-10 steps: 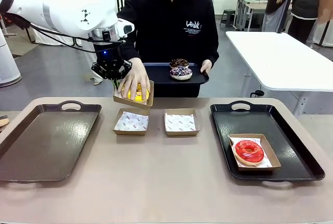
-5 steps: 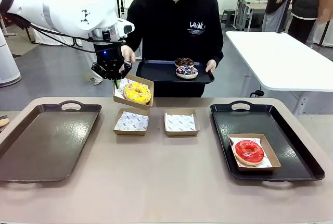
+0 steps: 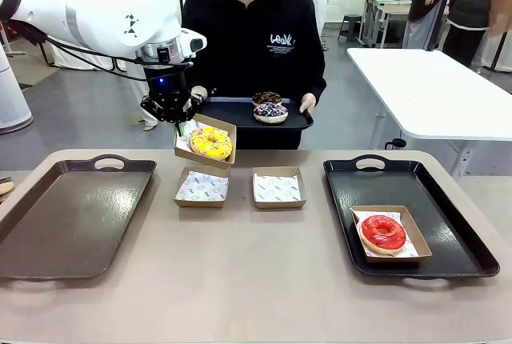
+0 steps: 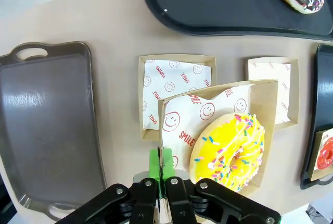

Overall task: Individually package the donuts and arrange them on the tray.
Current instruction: Place the picked Paper togo box on the Handle tray while simultaneously picking up another Paper togo box from the table with the other hand.

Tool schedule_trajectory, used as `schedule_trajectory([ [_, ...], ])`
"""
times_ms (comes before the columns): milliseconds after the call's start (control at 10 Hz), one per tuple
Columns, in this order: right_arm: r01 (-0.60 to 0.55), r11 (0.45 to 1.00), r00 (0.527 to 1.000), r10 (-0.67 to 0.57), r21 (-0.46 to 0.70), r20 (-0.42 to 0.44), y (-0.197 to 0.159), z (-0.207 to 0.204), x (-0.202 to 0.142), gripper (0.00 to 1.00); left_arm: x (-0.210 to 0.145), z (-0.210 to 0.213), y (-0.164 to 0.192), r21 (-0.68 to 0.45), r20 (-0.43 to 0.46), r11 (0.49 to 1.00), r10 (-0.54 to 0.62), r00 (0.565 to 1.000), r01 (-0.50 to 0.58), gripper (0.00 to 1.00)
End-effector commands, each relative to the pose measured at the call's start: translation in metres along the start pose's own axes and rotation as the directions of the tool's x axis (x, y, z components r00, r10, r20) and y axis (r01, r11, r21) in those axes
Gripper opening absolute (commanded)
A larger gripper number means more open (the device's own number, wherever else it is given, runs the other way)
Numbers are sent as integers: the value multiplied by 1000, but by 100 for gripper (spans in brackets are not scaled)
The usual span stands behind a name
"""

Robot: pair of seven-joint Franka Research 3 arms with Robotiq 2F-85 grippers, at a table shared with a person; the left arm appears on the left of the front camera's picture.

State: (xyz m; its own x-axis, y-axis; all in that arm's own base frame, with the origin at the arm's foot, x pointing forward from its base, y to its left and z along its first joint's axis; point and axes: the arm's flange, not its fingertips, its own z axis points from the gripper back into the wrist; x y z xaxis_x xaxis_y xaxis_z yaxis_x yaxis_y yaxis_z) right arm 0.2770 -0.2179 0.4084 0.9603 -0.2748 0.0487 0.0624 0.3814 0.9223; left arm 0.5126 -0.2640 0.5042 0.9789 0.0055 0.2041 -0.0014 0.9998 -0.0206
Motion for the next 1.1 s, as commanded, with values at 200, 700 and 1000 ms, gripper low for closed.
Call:
schedule_trajectory([
  [200,-28,997,999,31,-72,37,52,-16,29,100,-28,21,12,-47,28,994,-98,995,99,1],
  [700,-12,911,1000,2,-413,-24,196,-138,101,100,-94,41,109,-82,-22,991,-103,994,101,1],
  [1000,-81,820,997,54,-566,-63,214,-239,107,100,-134,30,142,-58,-64,995,-88,994,84,1],
])
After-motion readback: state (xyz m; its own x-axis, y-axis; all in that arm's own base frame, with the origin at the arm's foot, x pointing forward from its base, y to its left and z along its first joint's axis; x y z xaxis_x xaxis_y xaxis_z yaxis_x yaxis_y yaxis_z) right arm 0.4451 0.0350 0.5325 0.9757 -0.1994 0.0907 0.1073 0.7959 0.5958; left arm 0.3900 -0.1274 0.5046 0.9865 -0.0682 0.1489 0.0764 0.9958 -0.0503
